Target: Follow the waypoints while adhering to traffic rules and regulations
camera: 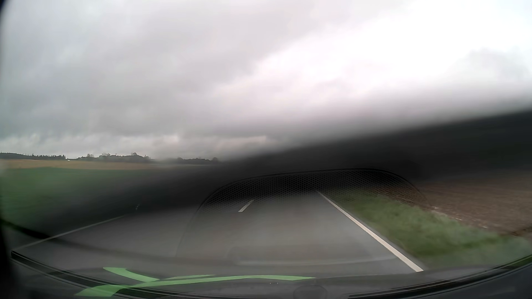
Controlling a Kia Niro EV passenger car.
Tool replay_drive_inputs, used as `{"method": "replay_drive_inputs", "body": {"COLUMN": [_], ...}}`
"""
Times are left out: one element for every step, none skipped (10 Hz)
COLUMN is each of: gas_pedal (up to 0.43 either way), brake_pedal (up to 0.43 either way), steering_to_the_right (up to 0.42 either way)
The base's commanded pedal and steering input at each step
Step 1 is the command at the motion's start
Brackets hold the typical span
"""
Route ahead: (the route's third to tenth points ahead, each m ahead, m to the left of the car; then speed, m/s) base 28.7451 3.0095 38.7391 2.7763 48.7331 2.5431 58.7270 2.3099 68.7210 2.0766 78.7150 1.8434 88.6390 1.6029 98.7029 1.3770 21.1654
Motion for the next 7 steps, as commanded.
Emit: {"method": "replay_drive_inputs", "body": {"gas_pedal": [0.079,0.067,0.067,0.079,0.098,0.118,0.118], "brake_pedal": [0.000,0.000,0.000,0.000,0.000,0.000,0.000], "steering_to_the_right": [0.003,0.002,0.002,0.002,0.002,0.002,0.002]}}
